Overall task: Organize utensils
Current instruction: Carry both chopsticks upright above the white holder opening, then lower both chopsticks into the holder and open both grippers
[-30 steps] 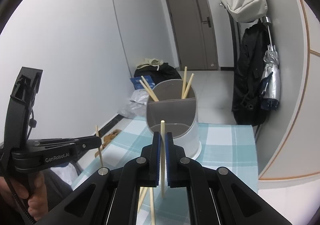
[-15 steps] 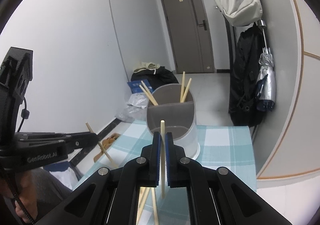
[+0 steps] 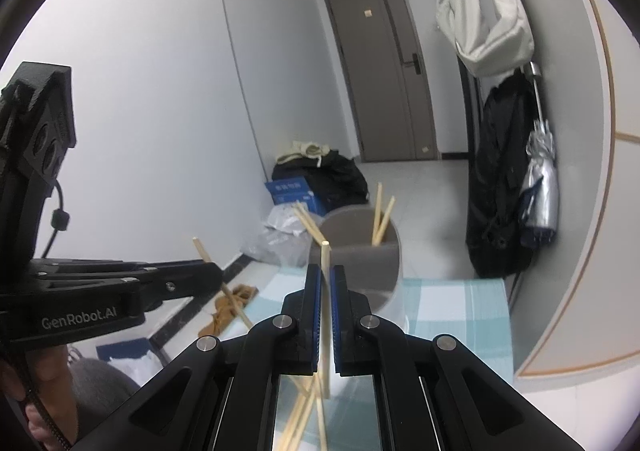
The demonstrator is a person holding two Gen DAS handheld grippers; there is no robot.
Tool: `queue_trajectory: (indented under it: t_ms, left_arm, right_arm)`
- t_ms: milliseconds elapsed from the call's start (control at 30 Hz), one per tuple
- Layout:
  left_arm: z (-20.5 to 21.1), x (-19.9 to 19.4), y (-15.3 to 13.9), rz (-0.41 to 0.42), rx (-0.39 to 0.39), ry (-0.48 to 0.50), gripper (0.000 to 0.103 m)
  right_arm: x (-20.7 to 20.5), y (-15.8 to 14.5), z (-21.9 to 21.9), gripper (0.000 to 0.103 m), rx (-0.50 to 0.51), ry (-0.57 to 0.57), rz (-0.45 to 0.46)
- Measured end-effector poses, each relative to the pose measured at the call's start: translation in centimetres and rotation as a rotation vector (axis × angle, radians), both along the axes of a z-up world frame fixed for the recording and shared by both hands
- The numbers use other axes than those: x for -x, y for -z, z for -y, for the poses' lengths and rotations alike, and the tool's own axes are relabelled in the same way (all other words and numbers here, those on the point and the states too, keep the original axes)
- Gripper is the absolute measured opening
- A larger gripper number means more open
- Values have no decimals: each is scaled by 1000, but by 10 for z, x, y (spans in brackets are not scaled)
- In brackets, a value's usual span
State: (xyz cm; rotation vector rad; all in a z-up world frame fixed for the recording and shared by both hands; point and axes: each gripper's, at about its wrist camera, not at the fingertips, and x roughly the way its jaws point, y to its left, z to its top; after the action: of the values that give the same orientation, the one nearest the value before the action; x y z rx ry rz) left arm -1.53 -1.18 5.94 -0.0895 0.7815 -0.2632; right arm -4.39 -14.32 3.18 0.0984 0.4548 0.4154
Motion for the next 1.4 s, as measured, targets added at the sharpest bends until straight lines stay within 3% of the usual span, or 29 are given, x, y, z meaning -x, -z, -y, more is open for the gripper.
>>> queue_trajectory:
  t_ms: [400, 700, 1033, 1400]
  left_arm:
    - [2, -37, -58, 82, 31, 31, 1]
    - [0, -81, -70, 99, 46, 32, 1]
    - [-15, -131, -42, 47, 37, -9, 1]
    - [-19, -154, -8, -33, 61, 23, 1]
  right_arm:
    - [-36, -74, 10, 4, -26, 2, 62]
    - [-92, -110, 6, 4, -34, 19, 87]
    - [-159, -94, 1, 4, -16, 33, 25]
    - [-185, -46, -4, 4, 23, 3, -63]
